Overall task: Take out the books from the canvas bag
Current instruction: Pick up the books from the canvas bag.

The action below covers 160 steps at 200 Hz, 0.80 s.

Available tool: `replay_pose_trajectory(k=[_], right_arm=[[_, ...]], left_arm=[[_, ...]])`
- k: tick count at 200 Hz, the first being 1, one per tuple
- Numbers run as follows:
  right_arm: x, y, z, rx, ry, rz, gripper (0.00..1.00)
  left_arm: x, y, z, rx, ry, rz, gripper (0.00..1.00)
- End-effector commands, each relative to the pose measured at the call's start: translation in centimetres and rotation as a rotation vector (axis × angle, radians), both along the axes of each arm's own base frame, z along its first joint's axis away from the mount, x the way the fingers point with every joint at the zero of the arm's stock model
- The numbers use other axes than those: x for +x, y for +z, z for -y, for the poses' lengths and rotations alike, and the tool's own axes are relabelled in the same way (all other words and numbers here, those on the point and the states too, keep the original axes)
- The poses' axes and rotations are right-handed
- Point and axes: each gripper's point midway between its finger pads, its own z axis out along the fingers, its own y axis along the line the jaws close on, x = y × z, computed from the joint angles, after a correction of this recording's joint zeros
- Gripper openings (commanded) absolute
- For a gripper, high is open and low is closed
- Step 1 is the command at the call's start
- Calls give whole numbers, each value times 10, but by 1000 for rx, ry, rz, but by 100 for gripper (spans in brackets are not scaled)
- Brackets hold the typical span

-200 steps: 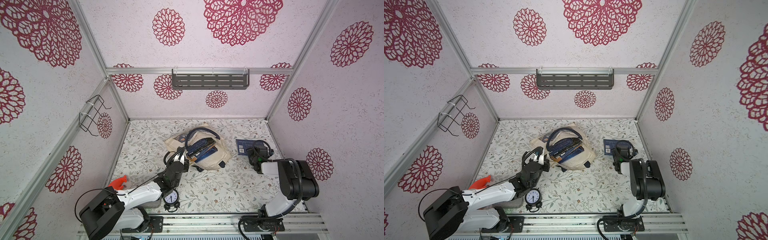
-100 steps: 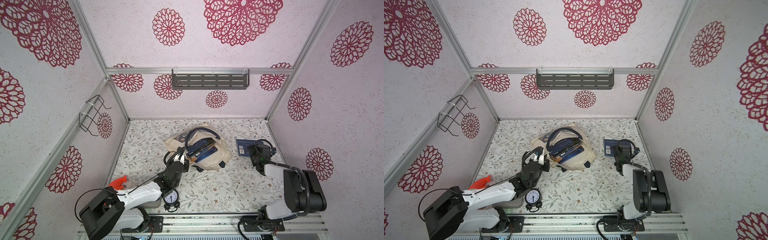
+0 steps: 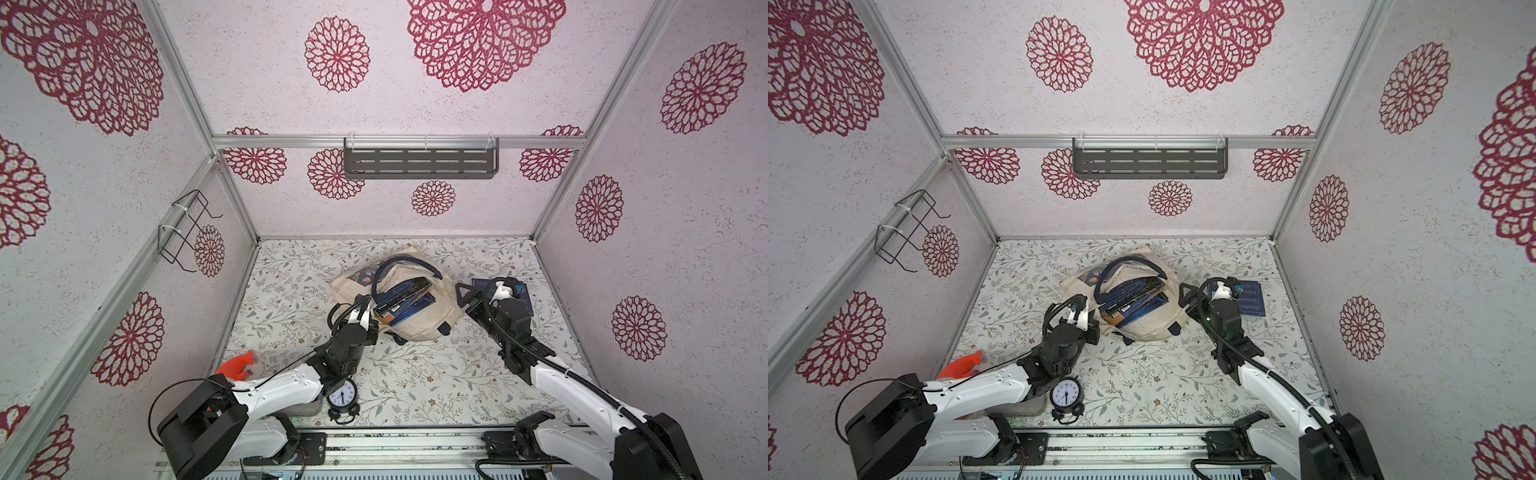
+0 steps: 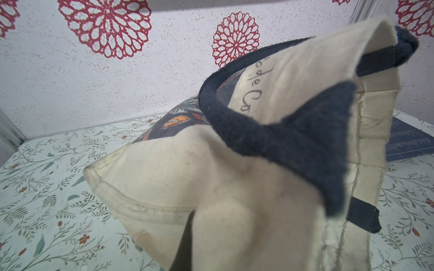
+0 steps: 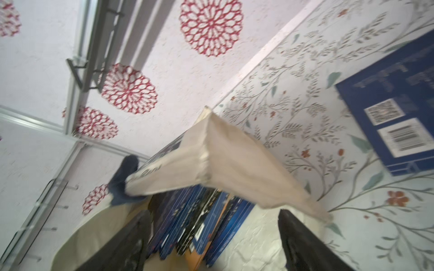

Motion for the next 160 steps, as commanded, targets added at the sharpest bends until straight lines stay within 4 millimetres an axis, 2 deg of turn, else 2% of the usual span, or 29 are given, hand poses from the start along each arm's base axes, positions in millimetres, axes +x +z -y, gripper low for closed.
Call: replay_pose_trajectory(k=[1, 42, 83, 107, 160], right_arm=[[-18, 7, -35, -11, 119, 65, 85], [-36, 11, -102, -2, 275, 113, 84], [-35, -12, -151, -7, 345, 82, 82], [-25, -20, -167, -5, 358, 62, 80], [10, -37, -189, -51, 302, 26, 76]], left_arm=[[-1, 36, 7, -101, -32, 100, 0], [-3, 38, 8, -114, -48, 111, 0], [-4, 39, 10, -114, -61, 111, 0], [-5, 39, 11, -113, -65, 113, 0], [-7, 39, 15, -111, -84, 113, 0]])
